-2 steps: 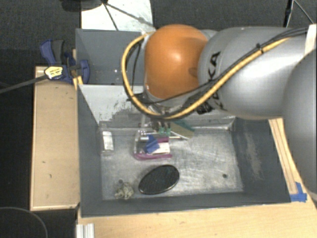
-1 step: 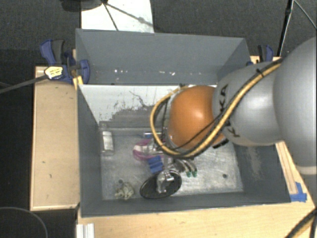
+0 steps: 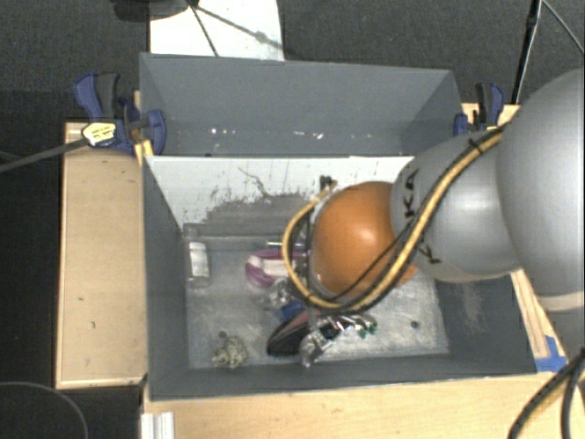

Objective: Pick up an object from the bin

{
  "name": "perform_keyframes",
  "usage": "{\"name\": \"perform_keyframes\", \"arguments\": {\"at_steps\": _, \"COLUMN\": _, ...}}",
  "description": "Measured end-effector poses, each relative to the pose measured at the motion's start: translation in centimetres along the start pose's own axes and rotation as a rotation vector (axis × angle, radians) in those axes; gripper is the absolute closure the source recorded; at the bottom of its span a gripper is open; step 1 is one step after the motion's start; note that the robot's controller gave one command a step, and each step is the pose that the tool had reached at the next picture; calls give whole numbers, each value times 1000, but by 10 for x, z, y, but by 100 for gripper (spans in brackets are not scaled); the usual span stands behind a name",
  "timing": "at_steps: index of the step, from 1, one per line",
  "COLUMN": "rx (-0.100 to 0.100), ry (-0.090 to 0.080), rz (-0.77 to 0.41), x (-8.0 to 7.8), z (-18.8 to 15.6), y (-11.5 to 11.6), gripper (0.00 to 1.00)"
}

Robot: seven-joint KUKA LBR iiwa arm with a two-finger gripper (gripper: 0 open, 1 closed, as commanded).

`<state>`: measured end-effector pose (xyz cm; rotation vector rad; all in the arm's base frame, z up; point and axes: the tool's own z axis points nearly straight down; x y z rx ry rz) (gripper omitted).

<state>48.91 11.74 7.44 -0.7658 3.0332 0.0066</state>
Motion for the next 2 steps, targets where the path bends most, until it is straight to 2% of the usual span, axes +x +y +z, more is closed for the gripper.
{"name": "perform_keyframes", "arguments": {"at_steps": 1, "rx": -2, "ry": 2, "rz": 6, "x": 1, "z": 0, "y": 1, "gripper": 100}}
{"name": "perform_keyframes", "arguments": {"at_steps": 2, "rx": 2, "ry": 4, "rz": 39, "x": -9, "z": -147, "y": 24, "gripper": 100}}
